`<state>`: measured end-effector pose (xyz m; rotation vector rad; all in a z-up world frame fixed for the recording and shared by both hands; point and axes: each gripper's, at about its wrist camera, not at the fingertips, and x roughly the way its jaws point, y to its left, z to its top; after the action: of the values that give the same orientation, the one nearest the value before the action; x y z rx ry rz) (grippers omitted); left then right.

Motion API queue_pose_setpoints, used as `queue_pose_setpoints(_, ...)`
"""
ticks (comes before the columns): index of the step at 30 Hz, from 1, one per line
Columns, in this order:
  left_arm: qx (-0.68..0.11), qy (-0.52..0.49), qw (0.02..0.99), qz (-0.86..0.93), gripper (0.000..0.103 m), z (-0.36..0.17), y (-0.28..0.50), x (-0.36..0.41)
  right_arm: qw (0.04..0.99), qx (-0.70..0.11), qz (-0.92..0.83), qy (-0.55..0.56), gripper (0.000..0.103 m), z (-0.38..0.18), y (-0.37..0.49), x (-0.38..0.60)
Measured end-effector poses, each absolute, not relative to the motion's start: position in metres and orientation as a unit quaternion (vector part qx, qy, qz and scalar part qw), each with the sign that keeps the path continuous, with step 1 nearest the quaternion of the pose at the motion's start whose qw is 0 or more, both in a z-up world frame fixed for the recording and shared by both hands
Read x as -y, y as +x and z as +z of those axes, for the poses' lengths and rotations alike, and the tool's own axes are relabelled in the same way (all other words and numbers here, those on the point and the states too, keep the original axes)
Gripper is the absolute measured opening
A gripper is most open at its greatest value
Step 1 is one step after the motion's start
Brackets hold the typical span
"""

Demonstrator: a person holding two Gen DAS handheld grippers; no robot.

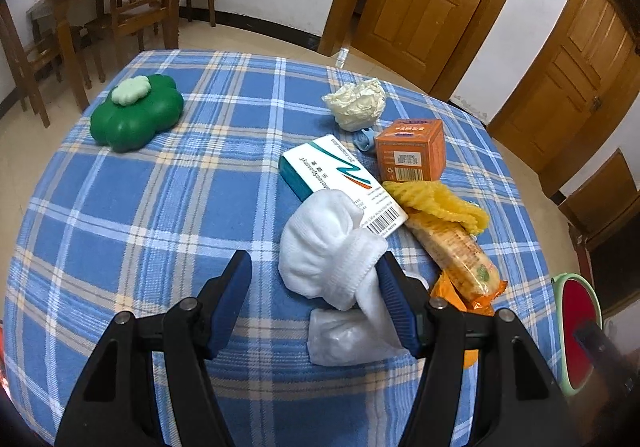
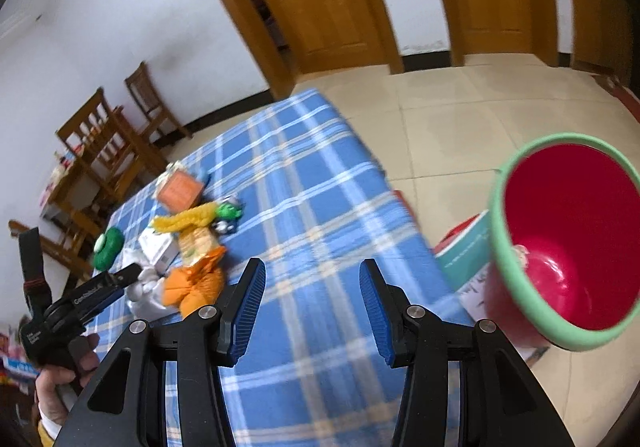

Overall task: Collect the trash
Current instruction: 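Grasp the white sock with left tool while right grasps orange snack bag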

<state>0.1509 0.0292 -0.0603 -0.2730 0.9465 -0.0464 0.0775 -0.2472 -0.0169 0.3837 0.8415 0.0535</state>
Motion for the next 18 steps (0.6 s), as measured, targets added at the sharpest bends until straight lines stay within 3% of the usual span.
queue_pose_setpoints(4,-0.456,-0.144,0.878,-0.034,0.063,-0.065,0.152,-0.032,0.889,-0.419,0.052,0.176,0.05,-0.021,0.095,0.227)
queue_pose_setpoints(10,-0.455,-0.162,0.873,-0.06,0.043,-0.068,0.154,-0.032,0.881,-0.439,0.095,0.15,0.05,-0.027,0.122,0.19)
queue_pose_setpoints(16,-0.452,-0.18,0.871,-0.073,0.035,-0.068,0.152,-0.037,0.873,-0.453,0.124,0.13,0.051,-0.033,0.141,0.163)
queue_pose_setpoints(18,-0.45,-0.186,0.87,-0.075,0.033,-0.067,0.152,-0.04,0.872,-0.456,0.13,0.124,0.058,-0.035,0.147,0.156)
